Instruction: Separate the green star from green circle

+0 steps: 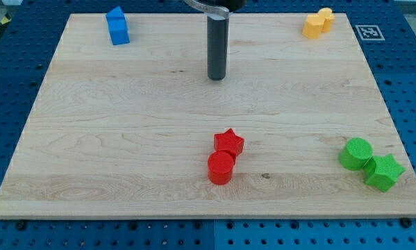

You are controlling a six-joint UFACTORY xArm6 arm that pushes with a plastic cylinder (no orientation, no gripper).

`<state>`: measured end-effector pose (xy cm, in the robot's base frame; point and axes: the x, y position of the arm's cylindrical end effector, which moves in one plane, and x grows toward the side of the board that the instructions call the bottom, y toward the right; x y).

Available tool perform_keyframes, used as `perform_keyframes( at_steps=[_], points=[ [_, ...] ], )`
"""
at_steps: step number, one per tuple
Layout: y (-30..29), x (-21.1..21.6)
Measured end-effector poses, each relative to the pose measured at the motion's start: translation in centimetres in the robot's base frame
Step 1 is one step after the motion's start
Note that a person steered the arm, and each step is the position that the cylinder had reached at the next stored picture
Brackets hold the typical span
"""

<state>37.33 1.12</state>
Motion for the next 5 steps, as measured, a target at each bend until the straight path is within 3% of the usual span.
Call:
perform_keyframes(
  at_steps=[5],
  points=[
    [-1.4,0.8]
  ],
)
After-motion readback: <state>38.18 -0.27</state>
